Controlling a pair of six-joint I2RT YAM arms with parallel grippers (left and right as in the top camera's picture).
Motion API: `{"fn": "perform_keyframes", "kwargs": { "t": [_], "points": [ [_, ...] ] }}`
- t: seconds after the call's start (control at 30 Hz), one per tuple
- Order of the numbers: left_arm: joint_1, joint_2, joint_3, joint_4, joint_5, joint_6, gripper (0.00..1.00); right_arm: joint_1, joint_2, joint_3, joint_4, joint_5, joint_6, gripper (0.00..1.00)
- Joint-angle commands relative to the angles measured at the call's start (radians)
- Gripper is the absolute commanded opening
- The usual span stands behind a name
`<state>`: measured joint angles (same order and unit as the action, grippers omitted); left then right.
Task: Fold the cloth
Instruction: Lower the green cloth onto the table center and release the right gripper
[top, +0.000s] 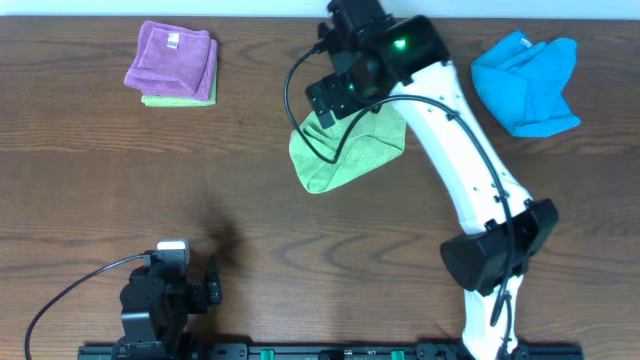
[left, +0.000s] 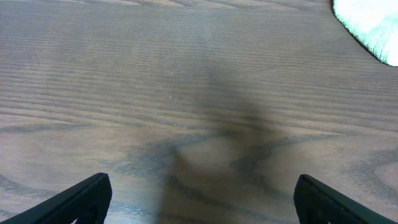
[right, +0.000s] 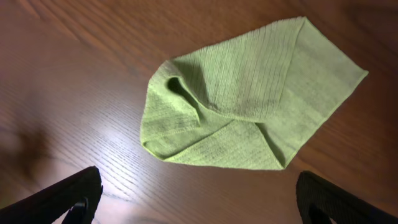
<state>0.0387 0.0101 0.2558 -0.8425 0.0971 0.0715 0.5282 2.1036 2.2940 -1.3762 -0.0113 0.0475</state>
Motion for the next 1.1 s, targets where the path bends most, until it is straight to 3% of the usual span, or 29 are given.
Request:
{"fn": "perform_keyframes", "kwargs": {
  "t": [0.0,0.23,0.33,0.53,0.6,0.7,0.8,1.07],
  "points": [
    [0.005,-0.006,-0.013,-0.054,-0.003,-0.001,0.95,0.021,-0.007,0.0,0.003,0.072,0.035,0.99],
    [0.005,-0.006,-0.013,-0.054,-0.003,-0.001,0.95,-0.009,-0.007,-0.014,-0.037,0.104,0.185,0.99],
    [0.005,-0.006,-0.013,-0.054,-0.003,-0.001,0.95,-0.023,-0.008,-0.068,-0.01,0.105,0.185,0.99],
    [0.005,-0.006,-0.013,-0.054,-0.003,-0.001,0.95,-0.024,-0.041,-0.268,0.072,0.061,0.026,0.99],
    [0.005,-0.006,-0.013,-0.054,-0.003,-0.001,0.95,-0.038,-0.076,-0.362,0.138,0.01,-0.101,0.99],
    [0.005,-0.006,-0.013,-0.054,-0.003,-0.001,0.95,-0.099,-0.115,-0.509,0.228,-0.162,-0.408,0.99],
    [0.005,-0.006,-0.013,-0.054,-0.003,-0.001,0.95,-0.162,-0.107,-0.589,0.282,-0.224,-0.536,0.99],
    [0.005,-0.006,-0.013,-0.054,-0.003,-0.001,0.95,-0.264,-0.025,-0.643,0.515,-0.278,-0.589,0.99]
  ]
}}
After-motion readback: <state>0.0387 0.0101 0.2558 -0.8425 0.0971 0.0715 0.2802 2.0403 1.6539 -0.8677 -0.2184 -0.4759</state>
